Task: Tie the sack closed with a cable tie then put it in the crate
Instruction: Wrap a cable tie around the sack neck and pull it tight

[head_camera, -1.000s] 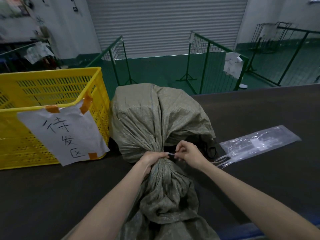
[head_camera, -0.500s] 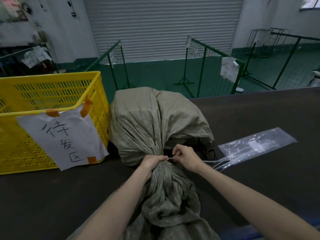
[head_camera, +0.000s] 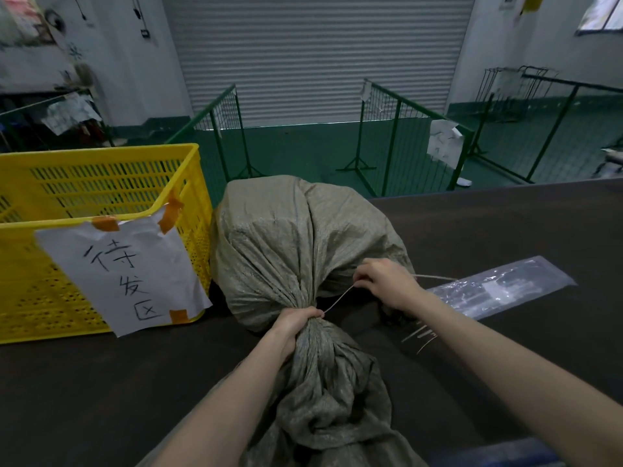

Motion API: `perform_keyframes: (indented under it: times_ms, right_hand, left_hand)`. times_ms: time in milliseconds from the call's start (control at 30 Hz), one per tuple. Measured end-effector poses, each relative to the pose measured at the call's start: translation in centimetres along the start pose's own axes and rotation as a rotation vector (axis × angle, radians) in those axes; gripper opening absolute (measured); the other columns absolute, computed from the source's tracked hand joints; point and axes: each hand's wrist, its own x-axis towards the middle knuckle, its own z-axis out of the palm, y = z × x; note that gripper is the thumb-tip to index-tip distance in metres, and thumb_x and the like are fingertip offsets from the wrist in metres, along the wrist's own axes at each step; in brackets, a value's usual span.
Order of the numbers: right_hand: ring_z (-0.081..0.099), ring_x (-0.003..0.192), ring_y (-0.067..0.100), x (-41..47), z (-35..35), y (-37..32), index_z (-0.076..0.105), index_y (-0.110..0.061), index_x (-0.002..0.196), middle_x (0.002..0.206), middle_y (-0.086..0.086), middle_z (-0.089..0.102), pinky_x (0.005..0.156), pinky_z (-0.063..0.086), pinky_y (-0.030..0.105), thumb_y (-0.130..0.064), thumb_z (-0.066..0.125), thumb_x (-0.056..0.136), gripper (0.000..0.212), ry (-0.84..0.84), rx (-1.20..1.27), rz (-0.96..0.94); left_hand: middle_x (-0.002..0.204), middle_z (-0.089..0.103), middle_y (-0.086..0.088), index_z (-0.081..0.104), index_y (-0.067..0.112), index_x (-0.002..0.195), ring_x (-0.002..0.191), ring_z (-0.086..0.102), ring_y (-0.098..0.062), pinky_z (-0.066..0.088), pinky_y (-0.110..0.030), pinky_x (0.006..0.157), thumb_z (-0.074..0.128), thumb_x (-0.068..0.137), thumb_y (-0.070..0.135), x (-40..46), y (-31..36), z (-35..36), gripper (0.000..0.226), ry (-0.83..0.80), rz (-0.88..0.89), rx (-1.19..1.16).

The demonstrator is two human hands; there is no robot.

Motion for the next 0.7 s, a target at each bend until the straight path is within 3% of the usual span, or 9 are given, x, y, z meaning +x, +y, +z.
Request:
perform_keyframes:
  times_ms: [167,333,433,567,700]
  right_hand:
    - [0.058,0.100,0.028,-0.2,0.3,1.2,0.064,-0.018,0.097,0.102,0.006,0.064,0.080,0.048,0.040,-0.027,0.052,0.092,0.016,0.015,-0.030,0.106]
    - [0.058,0.096,0.028,-0.6,1.3,1.9,0.062,-0.025,0.088,0.090,0.002,0.056,0.074,0.044,0.036,-0.027,0.052,0.090,0.010,-0.206,0.014,0.204]
    - [0.059,0.097,0.028,-0.7,1.6,2.1,0.062,-0.030,0.083,0.095,0.005,0.058,0.078,0.047,0.036,-0.027,0.054,0.087,0.010,-0.283,0.032,0.247]
    - [0.058,0.101,0.031,-0.2,2.4,1.5,0.067,-0.025,0.098,0.110,0.008,0.057,0.080,0.045,0.036,-0.027,0.053,0.089,0.017,-0.387,-0.042,0.266]
    - [0.056,0.113,0.033,0.6,3.4,0.0,0.055,-0.019,0.124,0.126,0.011,0.053,0.085,0.045,0.040,-0.020,0.045,0.094,0.031,-0.452,-0.272,0.199]
  left_hand:
    - [0.073,0.063,-0.013,0.065,0.003,0.071,0.065,0.062,-0.022,0.051,-0.024,0.054,0.066,0.082,0.002,-0.1,0.1,-0.4,0.011,-0.023,-0.011,0.000]
    - [0.084,0.065,-0.011,0.063,0.004,0.089,0.074,0.062,-0.019,0.054,-0.025,0.058,0.063,0.089,0.009,-0.3,-0.1,-0.3,0.005,-0.045,-0.022,-0.114]
    - [0.087,0.066,-0.012,0.064,0.003,0.102,0.078,0.064,-0.021,0.053,-0.027,0.063,0.066,0.088,0.014,-0.3,-0.2,-0.1,0.018,-0.055,-0.012,-0.123]
    - [0.090,0.068,-0.014,0.064,0.003,0.109,0.080,0.066,-0.024,0.053,-0.028,0.065,0.068,0.085,0.015,-0.1,-0.5,-0.3,0.027,-0.048,-0.004,-0.090]
    - [0.087,0.068,-0.014,0.065,0.002,0.108,0.077,0.066,-0.024,0.053,-0.026,0.064,0.068,0.084,0.014,0.1,-0.6,-0.5,0.027,-0.054,-0.001,-0.093]
